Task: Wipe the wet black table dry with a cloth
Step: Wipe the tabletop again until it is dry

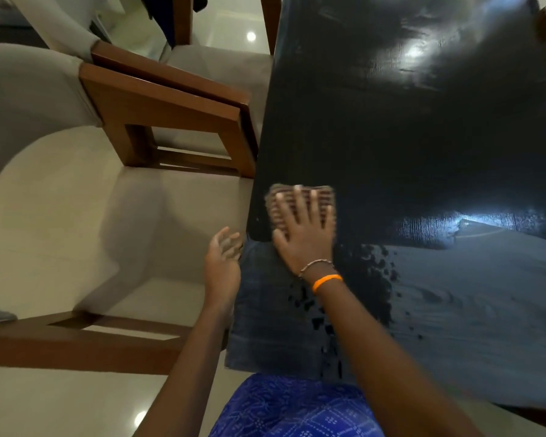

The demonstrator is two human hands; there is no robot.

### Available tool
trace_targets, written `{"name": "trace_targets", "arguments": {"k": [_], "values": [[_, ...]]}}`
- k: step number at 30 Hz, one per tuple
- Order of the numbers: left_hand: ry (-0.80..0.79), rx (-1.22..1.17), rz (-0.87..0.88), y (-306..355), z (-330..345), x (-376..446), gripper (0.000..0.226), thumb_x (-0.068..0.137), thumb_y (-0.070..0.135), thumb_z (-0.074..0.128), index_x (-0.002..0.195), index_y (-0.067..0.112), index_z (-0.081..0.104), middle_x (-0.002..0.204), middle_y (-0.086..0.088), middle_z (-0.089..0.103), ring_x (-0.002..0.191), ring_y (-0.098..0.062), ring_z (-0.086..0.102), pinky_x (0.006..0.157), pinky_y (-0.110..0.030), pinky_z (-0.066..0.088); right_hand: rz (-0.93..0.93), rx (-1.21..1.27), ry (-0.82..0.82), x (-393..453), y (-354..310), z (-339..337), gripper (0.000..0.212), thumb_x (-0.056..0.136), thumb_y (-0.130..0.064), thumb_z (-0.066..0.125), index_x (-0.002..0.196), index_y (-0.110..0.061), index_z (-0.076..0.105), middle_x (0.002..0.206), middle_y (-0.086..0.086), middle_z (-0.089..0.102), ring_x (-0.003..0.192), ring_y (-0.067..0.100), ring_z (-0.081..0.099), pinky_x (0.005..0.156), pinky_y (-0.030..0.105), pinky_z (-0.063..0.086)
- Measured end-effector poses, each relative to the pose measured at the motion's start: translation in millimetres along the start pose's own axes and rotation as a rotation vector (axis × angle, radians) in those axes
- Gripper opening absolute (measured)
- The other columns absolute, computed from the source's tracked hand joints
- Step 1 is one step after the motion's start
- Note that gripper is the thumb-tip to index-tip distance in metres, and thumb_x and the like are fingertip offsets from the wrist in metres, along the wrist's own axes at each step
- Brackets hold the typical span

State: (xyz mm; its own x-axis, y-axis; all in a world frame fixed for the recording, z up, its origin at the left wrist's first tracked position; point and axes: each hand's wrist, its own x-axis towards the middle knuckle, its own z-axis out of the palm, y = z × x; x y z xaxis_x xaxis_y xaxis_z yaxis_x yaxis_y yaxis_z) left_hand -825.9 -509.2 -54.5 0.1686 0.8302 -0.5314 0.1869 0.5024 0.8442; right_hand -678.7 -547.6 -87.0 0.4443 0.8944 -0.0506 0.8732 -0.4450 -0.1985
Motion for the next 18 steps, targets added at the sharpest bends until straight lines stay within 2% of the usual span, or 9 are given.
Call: {"name": "trace_targets", "arguments": {"k": [4,8,12,18], "values": [[0.065,0.038,0.026,-2.8,-7.5,-13.3,0.050,0.091,-0.004,0.040,0.133,0.024,0.036,0.108,0.007,0.060,0.106,-0.012,0.059,0.093,-0.036,0.049,-0.303,-0.022,-0.042,-16.4,-53.3,14.8,0.060,0.082,-0.050,0.032,0.139,-0.033,0.039,0.152,0.004,0.031,0.140,0.033,0.027,0.109,0.051,0.007],[0.086,0.075,0.026,-11.4,-10.7,-23.5,0.056,0.090,-0.006,0.039,0.136,0.026,0.034,0.118,0.001,0.059,0.109,-0.013,0.058,0.099,-0.041,0.047,-0.378,-0.030,-0.011,-23.8,-29.8,13.1,0.060,0.083,-0.050,0.036,0.141,-0.035,0.033,0.154,0.001,0.028,0.142,0.029,0.023,0.112,0.047,0.004],[0.036,0.127,0.075,-9.3,-0.3,-32.4,0.059,0.088,-0.013,0.038,0.138,0.020,0.032,0.124,-0.004,0.057,0.115,-0.011,0.054,0.100,-0.028,0.044,-0.238,-0.029,-0.006,-26.5,19.3,4.1,0.064,0.081,-0.048,0.037,0.143,-0.037,0.028,0.155,-0.002,0.023,0.144,0.025,0.017,0.113,0.047,0.008],[0.039,0.146,0.075,-8.5,0.5,-32.1,0.067,0.084,-0.018,0.036,0.139,0.020,0.030,0.124,0.000,0.055,0.115,-0.007,0.050,0.095,-0.021,0.042,0.099,-0.093,0.009,-39.4,134.7,-22.7,0.065,0.081,-0.050,0.028,0.144,-0.036,0.023,0.156,-0.001,0.020,0.144,0.026,0.018,0.113,0.053,0.017]]}}
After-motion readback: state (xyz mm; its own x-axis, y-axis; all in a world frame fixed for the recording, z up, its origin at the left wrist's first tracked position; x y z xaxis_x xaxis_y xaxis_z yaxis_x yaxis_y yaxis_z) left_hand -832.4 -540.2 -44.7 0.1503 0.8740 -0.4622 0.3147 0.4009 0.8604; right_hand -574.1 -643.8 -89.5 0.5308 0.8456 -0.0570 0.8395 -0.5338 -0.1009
